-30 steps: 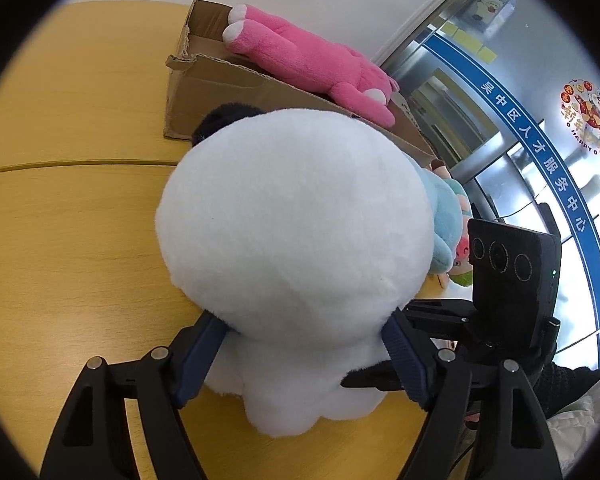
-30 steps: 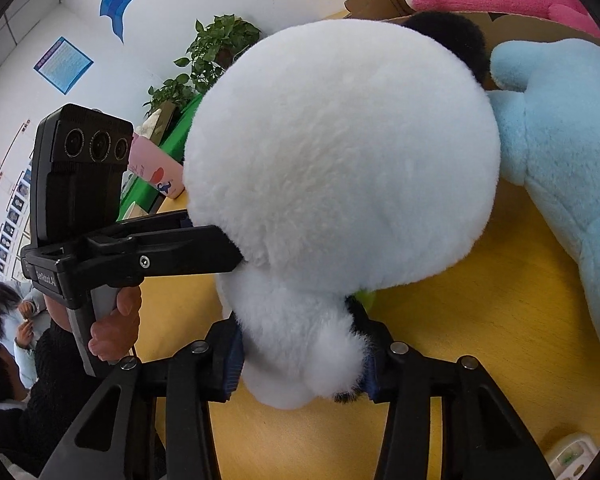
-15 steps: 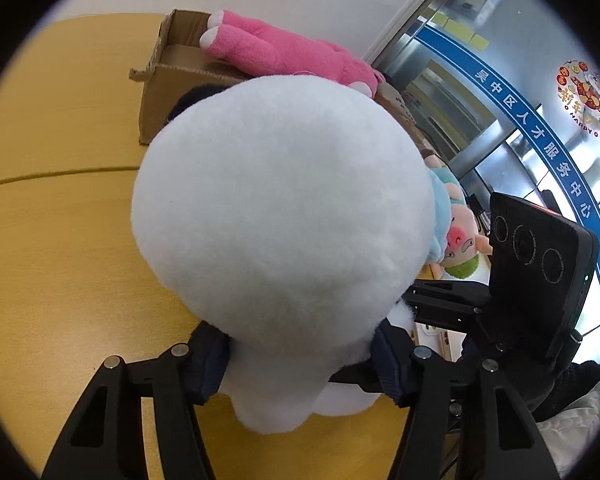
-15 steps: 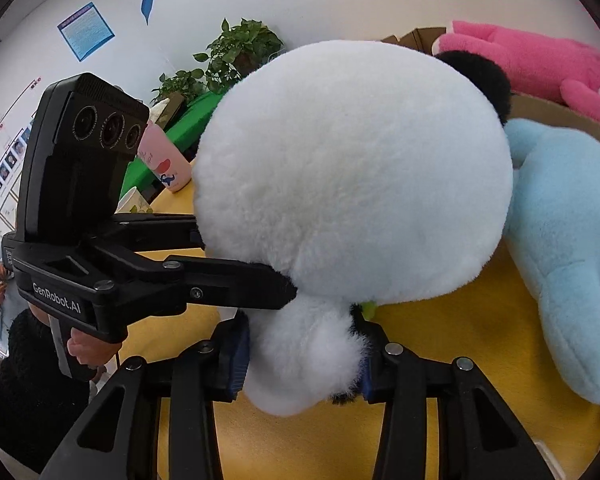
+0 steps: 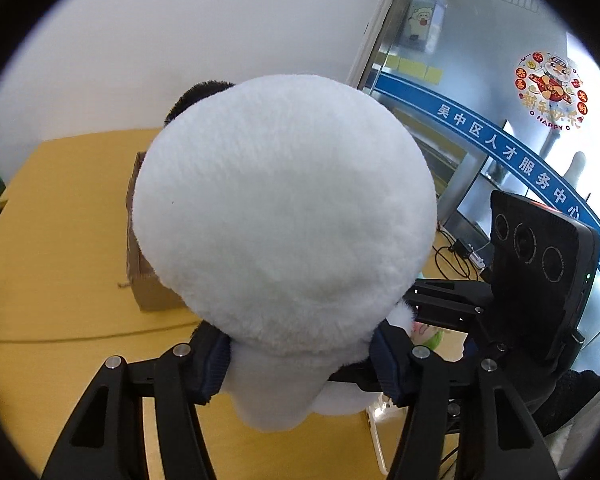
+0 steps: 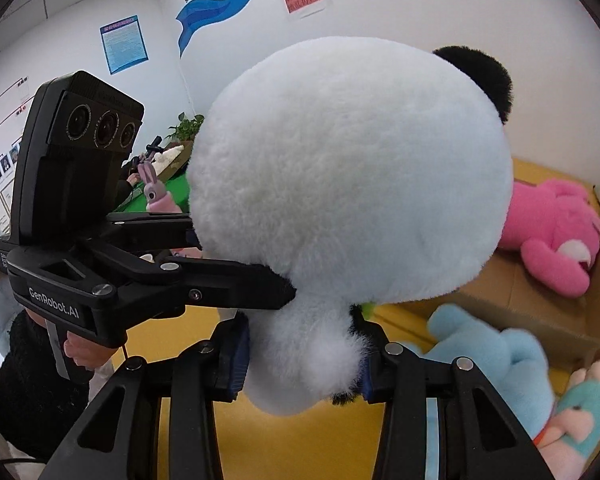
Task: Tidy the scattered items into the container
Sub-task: 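Carry the panda over the cardboard box and open both grippers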
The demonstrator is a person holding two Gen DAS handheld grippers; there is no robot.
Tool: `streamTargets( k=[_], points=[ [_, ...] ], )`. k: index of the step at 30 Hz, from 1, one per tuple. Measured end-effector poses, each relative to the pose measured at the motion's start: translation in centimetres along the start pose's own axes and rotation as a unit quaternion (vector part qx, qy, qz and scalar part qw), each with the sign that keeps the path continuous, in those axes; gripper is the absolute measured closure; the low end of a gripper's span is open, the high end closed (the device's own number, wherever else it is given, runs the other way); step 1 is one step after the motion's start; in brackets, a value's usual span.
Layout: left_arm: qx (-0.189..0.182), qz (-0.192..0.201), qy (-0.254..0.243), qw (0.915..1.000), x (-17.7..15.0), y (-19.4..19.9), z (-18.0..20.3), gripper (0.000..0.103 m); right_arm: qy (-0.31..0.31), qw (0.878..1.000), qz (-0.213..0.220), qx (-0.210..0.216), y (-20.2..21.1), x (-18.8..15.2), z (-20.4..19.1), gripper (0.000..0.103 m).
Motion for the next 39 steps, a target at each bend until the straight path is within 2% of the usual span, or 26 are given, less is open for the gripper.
streamTargets(
  k=[6,11,18,22,30,35,39],
  points=[
    [0.008,0.045,-0.033,0.9984,7.1,1.3,0.8,0.044,0.041,0.998,0.034,-0.021,2.7,6.9,1.0,0.058],
    [0.012,0.070,-0.042,0.9966,11.4,2.1,0.8,0.044,0.060,0.996,0.055,-0.029,3.1,11.4,0.9,0.058],
    [0.018,0.091,-0.045,0.9947,14.4,2.2,-1.1,0.044,0.072,0.995,0.064,-0.028,5.0,13.8,1.1,0.058],
    [0.026,0.089,-0.047,0.9945,15.7,1.0,-2.8,0.043,0.063,0.996,0.064,-0.018,3.1,15.8,3.1,0.058],
    [0.036,0.044,-0.023,0.9981,15.0,-4.6,-8.0,0.043,0.031,0.999,0.039,0.004,-3.3,15.1,7.4,0.058],
    [0.030,-0.009,0.018,0.9993,11.5,-9.6,-11.9,0.043,0.000,1.000,-0.004,0.022,-8.8,12.0,10.4,0.058],
    [0.034,-0.050,0.054,0.9967,7.5,-13.0,-14.8,0.043,-0.029,0.998,-0.042,0.042,-13.0,8.8,12.3,0.058]
  ],
)
Point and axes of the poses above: each gripper's, at about its wrist camera, not at the fingertips, and y roughly against the way its jaws point, z to its right, x to its top, the point moved 8 cm from there along -y, roughly the way its jaws point, and after that the axes turned 5 degrees about -y, right-handed, at the moved point
